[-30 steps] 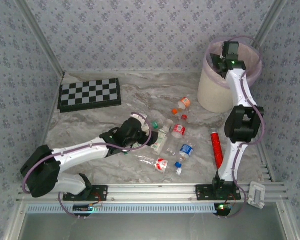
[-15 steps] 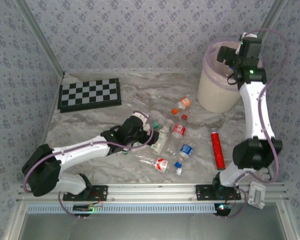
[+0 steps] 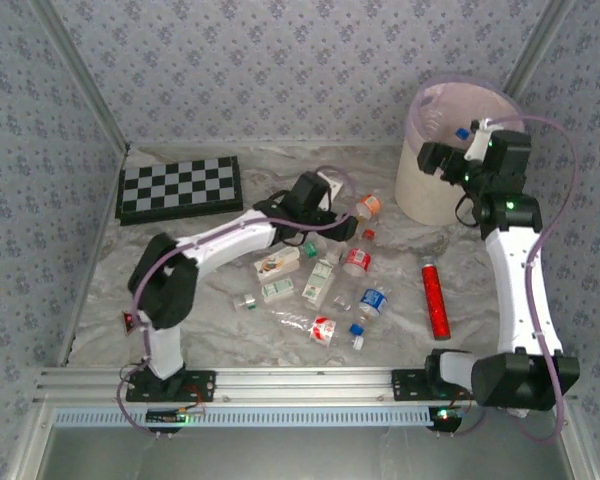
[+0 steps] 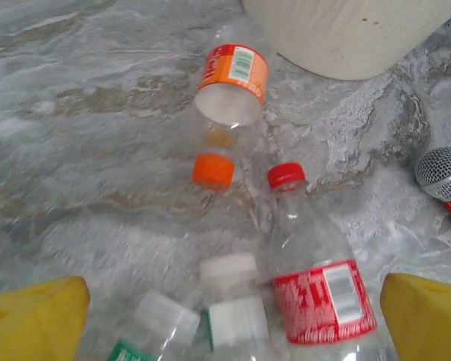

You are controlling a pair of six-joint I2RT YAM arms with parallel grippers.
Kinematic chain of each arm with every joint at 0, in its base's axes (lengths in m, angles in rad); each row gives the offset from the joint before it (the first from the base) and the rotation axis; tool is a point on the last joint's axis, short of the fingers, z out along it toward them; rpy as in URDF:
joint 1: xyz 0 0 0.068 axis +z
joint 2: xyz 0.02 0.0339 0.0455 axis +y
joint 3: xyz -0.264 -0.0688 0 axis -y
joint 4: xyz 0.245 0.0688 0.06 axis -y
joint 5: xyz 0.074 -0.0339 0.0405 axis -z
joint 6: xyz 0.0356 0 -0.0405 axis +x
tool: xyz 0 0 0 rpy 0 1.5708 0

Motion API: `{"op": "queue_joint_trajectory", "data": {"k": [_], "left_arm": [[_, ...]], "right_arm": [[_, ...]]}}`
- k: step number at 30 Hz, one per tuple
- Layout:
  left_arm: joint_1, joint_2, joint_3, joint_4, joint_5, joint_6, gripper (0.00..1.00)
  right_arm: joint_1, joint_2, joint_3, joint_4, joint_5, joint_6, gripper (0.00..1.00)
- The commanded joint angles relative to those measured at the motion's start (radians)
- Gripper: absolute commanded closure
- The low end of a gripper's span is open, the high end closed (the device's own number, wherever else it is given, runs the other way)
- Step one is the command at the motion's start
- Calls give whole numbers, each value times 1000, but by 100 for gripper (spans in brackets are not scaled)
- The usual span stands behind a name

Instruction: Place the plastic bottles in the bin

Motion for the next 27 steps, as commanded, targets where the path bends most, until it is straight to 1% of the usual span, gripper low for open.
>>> {"op": "queue_joint_trajectory", "data": {"k": [1, 5, 8, 11, 13, 17, 21, 22, 24, 27], "left_arm": [[17, 122, 169, -120, 62, 42, 1], [31, 278, 349, -160, 56, 35, 1], [39, 399, 498, -192, 54, 22, 1], [38, 507, 639, -251, 59, 15, 2], [39, 564, 709, -282, 64, 0, 5], [37, 630, 772, -296, 83, -37, 13], [37, 666, 806, -302, 84, -48, 27], [38, 667, 809, -305, 83, -49, 31], [39, 659, 806, -306, 78, -49, 36], [39, 626, 784, -297, 67, -42, 40]], "right_arm": [[-7, -103, -96, -36, -54, 60, 0], [-10, -190, -190, -39, -40, 68, 0], [-18, -218, -188, -67, -64, 59, 0], [-34, -247, -179, -84, -59, 66, 0], [-42, -274, -175, -79, 12, 75, 0], [-43, -325, -181, -80, 98, 69, 0], [-42, -342, -178, -98, 128, 57, 0], [-43, -344, -179, -95, 146, 57, 0], [-43, -346, -184, -91, 156, 62, 1], [-43, -338, -190, -88, 155, 76, 1]]}}
